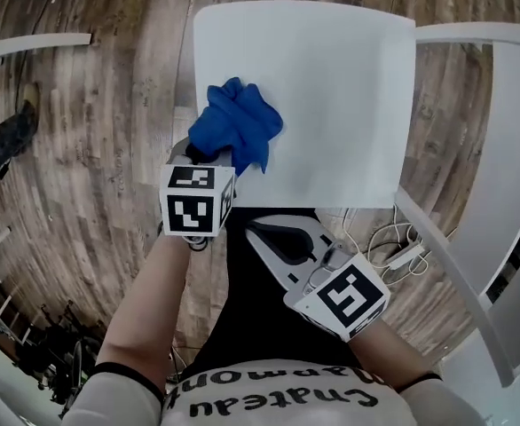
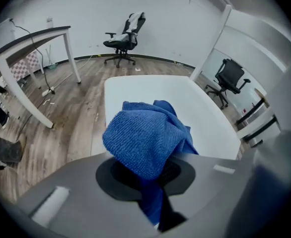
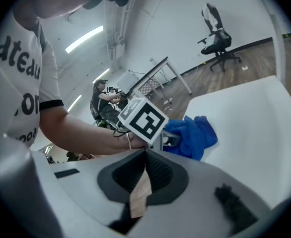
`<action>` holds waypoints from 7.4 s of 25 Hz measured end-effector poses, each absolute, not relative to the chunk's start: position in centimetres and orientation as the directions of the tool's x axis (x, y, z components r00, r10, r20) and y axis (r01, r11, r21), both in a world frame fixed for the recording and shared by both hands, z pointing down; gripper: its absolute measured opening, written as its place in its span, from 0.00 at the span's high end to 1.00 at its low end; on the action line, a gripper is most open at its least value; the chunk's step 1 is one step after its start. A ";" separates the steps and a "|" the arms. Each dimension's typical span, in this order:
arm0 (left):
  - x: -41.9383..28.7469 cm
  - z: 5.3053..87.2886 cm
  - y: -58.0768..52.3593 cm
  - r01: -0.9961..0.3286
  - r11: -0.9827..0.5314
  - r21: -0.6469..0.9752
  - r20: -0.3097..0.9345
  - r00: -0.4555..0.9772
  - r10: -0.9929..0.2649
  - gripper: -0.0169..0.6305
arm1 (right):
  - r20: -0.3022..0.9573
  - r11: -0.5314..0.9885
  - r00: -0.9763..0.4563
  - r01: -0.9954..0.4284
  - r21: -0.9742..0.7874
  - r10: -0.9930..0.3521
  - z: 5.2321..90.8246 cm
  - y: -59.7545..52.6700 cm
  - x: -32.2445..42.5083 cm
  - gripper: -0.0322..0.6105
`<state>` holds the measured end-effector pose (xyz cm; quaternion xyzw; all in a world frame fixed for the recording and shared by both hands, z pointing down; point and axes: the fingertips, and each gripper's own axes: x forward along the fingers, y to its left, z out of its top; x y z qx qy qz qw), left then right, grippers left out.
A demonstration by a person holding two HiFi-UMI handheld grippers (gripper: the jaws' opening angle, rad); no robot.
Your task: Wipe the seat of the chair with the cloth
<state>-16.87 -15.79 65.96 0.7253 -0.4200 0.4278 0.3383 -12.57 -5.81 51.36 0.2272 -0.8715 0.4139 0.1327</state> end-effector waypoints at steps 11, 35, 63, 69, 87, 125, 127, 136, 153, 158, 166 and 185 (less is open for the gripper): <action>5.0 65.7 -15.0 -0.641 -0.714 0.280 0.826 0.540 -0.161 0.87 | 0.485 0.388 -0.743 -0.661 -0.642 -0.461 51.9 -5.5 -3.2 0.93; -20.3 65.9 -10.9 -0.906 -0.400 0.136 0.932 0.254 -0.259 0.87 | 0.401 0.573 -0.880 -0.471 -0.671 -0.254 49.8 -4.1 -16.1 0.93; 11.2 65.2 -9.4 -0.511 -0.748 0.424 0.759 0.651 -0.014 0.87 | 0.585 0.245 -0.647 -0.746 -0.619 -0.490 53.4 0.1 0.3 0.93; -1.9 64.8 -9.4 -0.638 -0.687 0.348 0.815 0.568 -0.114 0.87 | 0.557 0.311 -0.712 -0.694 -0.649 -0.427 52.7 -0.2 -4.7 0.93; -16.4 66.5 -5.4 -0.727 -0.629 0.276 0.941 0.338 0.023 0.87 | 0.536 0.425 -0.789 -0.614 -0.665 -0.301 51.4 -1.3 -10.2 0.93; -4.3 41.2 -18.9 -0.650 -0.749 0.128 0.568 0.667 -0.482 0.87 | 0.567 0.463 -0.537 -0.839 -0.285 -0.625 35.4 -12.9 3.1 0.93; -6.0 35.3 -20.6 -0.675 -0.731 0.102 0.488 0.674 -0.555 0.87 | 0.525 0.490 -0.524 -0.844 -0.218 -0.671 31.8 -15.5 2.7 0.93; -11.2 13.7 -21.9 -0.706 -0.708 0.026 0.173 0.701 -0.692 0.87 | 0.184 0.531 -0.533 -0.845 -0.068 -0.826 11.8 -21.5 -1.3 0.93; -17.1 -0.2 -13.2 -0.575 -0.812 0.102 -0.043 0.812 -0.581 0.87 | -0.006 0.466 -0.466 -0.885 0.014 -0.885 -1.8 -12.2 -7.2 0.93; -16.0 -1.2 -11.5 -0.558 -0.829 0.042 -0.074 0.826 -0.559 0.87 | -0.001 0.451 -0.451 -0.891 0.044 -0.892 -1.9 -11.3 -6.1 0.93; -14.0 -1.1 -10.4 -0.581 -0.808 0.099 -0.078 0.805 -0.588 0.87 | 0.045 0.464 -0.462 -0.884 0.052 -0.886 -0.8 -9.9 -3.5 0.93; -8.1 1.7 -7.0 -0.643 -0.756 0.122 -0.025 0.760 -0.650 0.87 | 0.122 0.497 -0.490 -0.867 0.035 -0.863 2.6 -6.5 2.9 0.93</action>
